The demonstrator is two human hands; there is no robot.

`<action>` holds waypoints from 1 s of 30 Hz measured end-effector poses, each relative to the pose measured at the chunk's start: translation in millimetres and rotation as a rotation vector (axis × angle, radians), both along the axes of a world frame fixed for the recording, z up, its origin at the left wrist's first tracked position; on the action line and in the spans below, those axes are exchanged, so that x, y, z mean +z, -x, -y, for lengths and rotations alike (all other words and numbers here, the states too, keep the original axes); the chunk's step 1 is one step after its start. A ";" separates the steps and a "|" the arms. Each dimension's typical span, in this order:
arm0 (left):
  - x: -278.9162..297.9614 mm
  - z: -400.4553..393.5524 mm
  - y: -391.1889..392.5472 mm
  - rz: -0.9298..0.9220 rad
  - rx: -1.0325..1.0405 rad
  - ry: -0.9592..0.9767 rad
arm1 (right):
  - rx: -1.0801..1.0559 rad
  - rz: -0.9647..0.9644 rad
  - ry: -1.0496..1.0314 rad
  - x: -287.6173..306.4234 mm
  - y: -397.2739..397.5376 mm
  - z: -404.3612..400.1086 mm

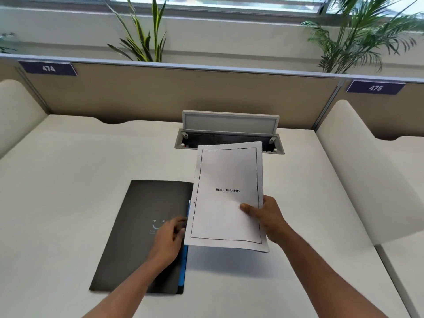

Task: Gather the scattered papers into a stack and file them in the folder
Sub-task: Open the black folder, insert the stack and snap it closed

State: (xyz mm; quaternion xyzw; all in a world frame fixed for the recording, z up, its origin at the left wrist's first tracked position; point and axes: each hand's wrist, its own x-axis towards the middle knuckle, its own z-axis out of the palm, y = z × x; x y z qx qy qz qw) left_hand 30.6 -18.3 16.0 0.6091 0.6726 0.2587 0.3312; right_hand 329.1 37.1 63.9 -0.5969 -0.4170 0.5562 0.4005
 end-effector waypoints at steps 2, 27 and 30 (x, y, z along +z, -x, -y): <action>-8.1 5.7 -1.7 -0.145 -0.137 -0.019 | 0.043 0.038 0.005 0.7 6.9 3.2; 19.6 7.5 -18.3 -0.532 -0.133 0.225 | 0.196 0.483 0.044 -31.7 4.1 43.1; 29.2 2.6 -21.2 -0.647 -0.183 0.239 | 0.143 0.407 0.092 -37.8 6.8 44.8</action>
